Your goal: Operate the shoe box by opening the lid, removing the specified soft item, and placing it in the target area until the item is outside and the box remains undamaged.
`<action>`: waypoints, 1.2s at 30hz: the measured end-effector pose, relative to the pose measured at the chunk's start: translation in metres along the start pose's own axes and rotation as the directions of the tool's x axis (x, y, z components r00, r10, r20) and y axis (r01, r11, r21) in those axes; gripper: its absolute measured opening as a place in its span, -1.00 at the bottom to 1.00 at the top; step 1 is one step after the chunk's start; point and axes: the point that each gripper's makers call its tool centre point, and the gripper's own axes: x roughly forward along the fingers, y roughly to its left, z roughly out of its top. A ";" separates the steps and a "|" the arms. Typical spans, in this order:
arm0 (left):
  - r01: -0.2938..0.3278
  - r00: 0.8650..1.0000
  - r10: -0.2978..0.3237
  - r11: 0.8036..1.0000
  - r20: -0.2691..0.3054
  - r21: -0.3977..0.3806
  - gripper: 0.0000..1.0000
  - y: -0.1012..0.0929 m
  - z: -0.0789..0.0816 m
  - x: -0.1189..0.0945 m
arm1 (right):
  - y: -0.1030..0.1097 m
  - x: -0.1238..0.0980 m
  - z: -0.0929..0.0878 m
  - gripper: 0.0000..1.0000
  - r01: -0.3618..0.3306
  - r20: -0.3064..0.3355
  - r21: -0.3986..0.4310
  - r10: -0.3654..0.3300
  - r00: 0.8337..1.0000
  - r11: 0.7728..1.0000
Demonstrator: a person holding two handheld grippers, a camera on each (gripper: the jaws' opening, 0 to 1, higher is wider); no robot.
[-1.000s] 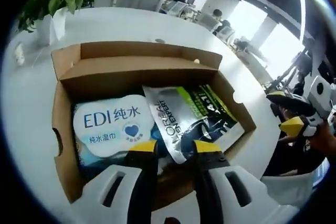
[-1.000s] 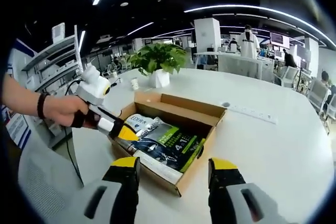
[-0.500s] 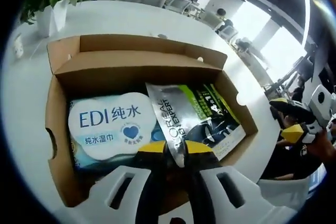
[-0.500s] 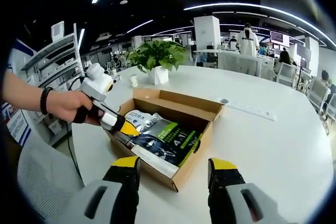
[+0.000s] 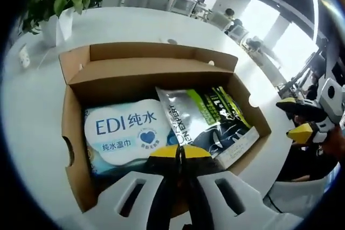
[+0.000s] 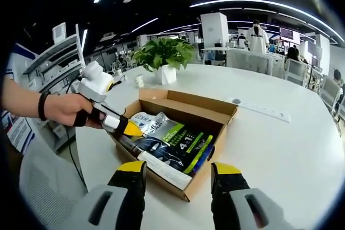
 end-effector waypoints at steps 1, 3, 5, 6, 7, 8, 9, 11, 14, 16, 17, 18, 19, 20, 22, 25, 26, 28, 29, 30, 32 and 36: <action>0.002 1.000 -0.002 1.000 -0.003 0.003 -1.00 0.000 0.000 0.000 | 0.002 0.002 0.001 -0.09 -0.004 -0.003 0.000 0.004 1.000 1.000; 0.002 1.000 -0.002 1.000 -0.005 0.008 -1.00 0.000 0.000 0.000 | 0.003 0.006 0.001 -0.09 -0.010 -0.010 -0.001 0.010 1.000 1.000; 0.003 1.000 -0.003 1.000 -0.009 0.019 -1.00 0.000 -0.001 0.001 | 0.005 0.011 0.002 -0.09 -0.023 -0.017 0.009 0.023 1.000 1.000; 0.004 1.000 -0.004 1.000 -0.011 0.023 -1.00 0.000 -0.001 0.001 | 0.006 0.013 0.003 -0.09 -0.024 -0.016 0.015 0.024 1.000 1.000; 0.005 1.000 -0.005 1.000 -0.010 0.024 -1.00 0.000 -0.001 0.000 | 0.006 0.015 0.004 -0.10 -0.027 -0.017 0.021 0.028 0.999 0.999; 0.005 1.000 -0.005 1.000 -0.011 0.025 -1.00 0.000 -0.001 0.000 | 0.007 0.019 0.005 -0.11 -0.033 -0.023 0.031 0.034 0.999 0.999; 0.005 1.000 -0.005 1.000 -0.012 0.028 -1.00 0.000 -0.001 0.000 | 0.007 0.022 0.005 -0.12 -0.033 -0.029 0.033 0.034 0.999 0.999; 0.003 1.000 -0.003 0.999 -0.014 0.034 -1.00 0.001 -0.001 -0.001 | 0.007 0.028 0.003 -0.16 -0.033 -0.057 0.044 0.036 0.998 0.998; 0.001 1.000 0.000 0.999 -0.014 0.042 -1.00 0.002 -0.001 -0.002 | 0.006 0.038 0.004 -0.22 -0.030 -0.075 0.070 0.035 0.997 0.997; 0.000 1.000 0.001 0.999 -0.013 0.047 -1.00 0.002 -0.001 -0.002 | 0.006 0.045 0.002 -0.22 -0.024 -0.095 0.103 0.034 0.995 0.994; 0.000 1.000 0.001 0.999 -0.014 0.051 -1.00 0.002 -0.001 -0.002 | 0.006 0.048 0.002 -0.22 -0.020 -0.098 0.105 0.031 0.995 0.994; 0.000 1.000 0.001 0.999 -0.014 0.052 -1.00 0.002 -0.002 -0.002 | 0.005 0.052 0.002 -0.22 -0.010 -0.104 0.106 0.021 0.994 0.994; 0.001 1.000 -0.001 0.998 -0.015 0.055 -1.00 0.002 -0.002 -0.003 | 0.004 0.055 0.002 -0.22 -0.005 -0.112 0.106 0.018 0.994 0.994; 0.002 1.000 -0.001 0.998 -0.015 0.058 -1.00 0.002 -0.002 -0.003 | 0.005 0.057 0.001 -0.22 -0.002 -0.121 0.106 0.015 0.993 0.994; -0.002 1.000 0.003 0.998 -0.015 0.067 -1.00 0.003 -0.002 -0.004 | 0.003 0.062 -0.001 -0.22 0.014 -0.146 0.097 0.000 0.989 0.995; -0.004 1.000 0.005 0.998 -0.011 0.069 -1.00 0.006 -0.001 -0.006 | 0.001 0.068 -0.003 -0.22 0.031 -0.174 0.085 -0.016 0.985 0.996; -0.005 1.000 0.006 0.997 -0.011 0.071 -1.00 0.006 -0.001 -0.006 | 0.000 0.070 -0.004 -0.22 0.034 -0.182 0.085 -0.018 0.983 0.996; -0.007 1.000 0.008 0.997 -0.010 0.071 -1.00 0.008 -0.002 -0.007 | -0.002 0.075 -0.004 -0.26 0.038 -0.193 0.095 -0.019 0.981 0.995; -0.007 1.000 0.008 0.998 -0.009 0.069 -1.00 0.008 -0.002 -0.007 | -0.003 0.076 -0.004 -0.27 0.042 -0.199 0.096 -0.022 0.980 0.994; -0.007 1.000 0.008 0.998 -0.009 0.065 -1.00 0.008 -0.002 -0.007 | -0.004 0.078 -0.004 -0.27 0.043 -0.204 0.095 -0.023 0.979 0.995; -0.007 1.000 0.008 0.998 -0.007 0.059 -1.00 0.009 -0.002 -0.007 | -0.003 0.081 -0.004 -0.27 0.050 -0.222 0.086 -0.030 0.975 0.995; -0.013 1.000 0.013 0.998 -0.006 0.067 -1.00 0.012 -0.002 -0.008 | -0.012 0.085 -0.009 -0.14 0.091 -0.285 -0.004 -0.088 0.954 0.996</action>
